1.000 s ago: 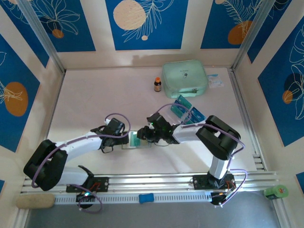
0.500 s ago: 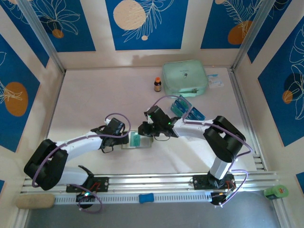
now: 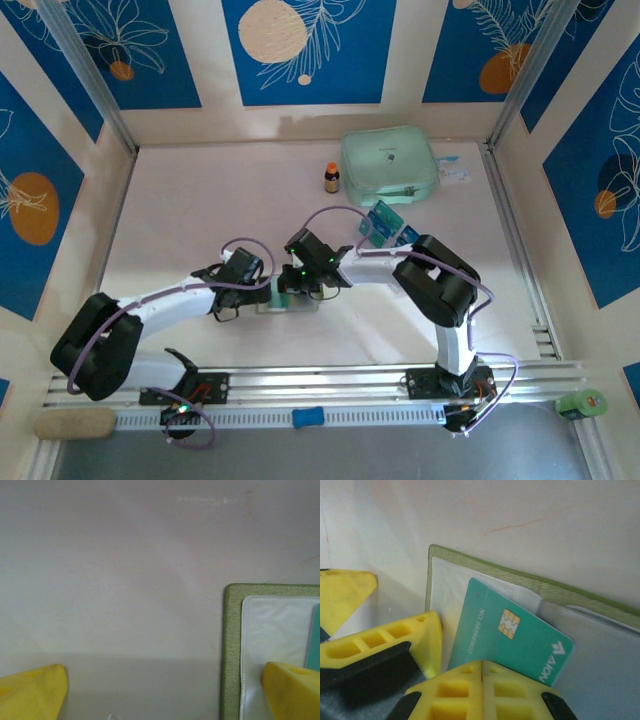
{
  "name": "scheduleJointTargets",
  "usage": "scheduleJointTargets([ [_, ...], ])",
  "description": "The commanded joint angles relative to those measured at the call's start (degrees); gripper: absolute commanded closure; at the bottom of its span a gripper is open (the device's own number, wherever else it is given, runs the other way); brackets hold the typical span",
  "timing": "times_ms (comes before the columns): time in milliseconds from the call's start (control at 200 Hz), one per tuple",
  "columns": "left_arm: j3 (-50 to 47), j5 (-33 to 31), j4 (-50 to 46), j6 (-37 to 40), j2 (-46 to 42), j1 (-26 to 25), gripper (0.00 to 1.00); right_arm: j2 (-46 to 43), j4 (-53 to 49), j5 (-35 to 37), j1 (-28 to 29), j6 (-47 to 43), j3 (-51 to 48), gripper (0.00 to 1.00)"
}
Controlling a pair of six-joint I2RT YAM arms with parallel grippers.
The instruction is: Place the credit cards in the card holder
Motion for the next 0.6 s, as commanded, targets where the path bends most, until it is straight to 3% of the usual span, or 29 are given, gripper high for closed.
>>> scheduleJointTargets([
  [0,2.16,-1.60,-1.21,0.55,-1.22,-0.20,0.00,0.79,-2.08,-1.56,0.40,-0.45,1.12,0.99],
  [390,0.19,-3.92,-2.88,-1.26,-5.26,0.42,0.00,-7.89,-3.53,0.60,-1.60,-2.82,-2.10,0.99],
  [595,-1.94,-3.92,-1.89,-2.28,-4.97,0.60,0.00,-8.01,-5.40,1.36,-2.52,-4.53,-2.37,0.99],
])
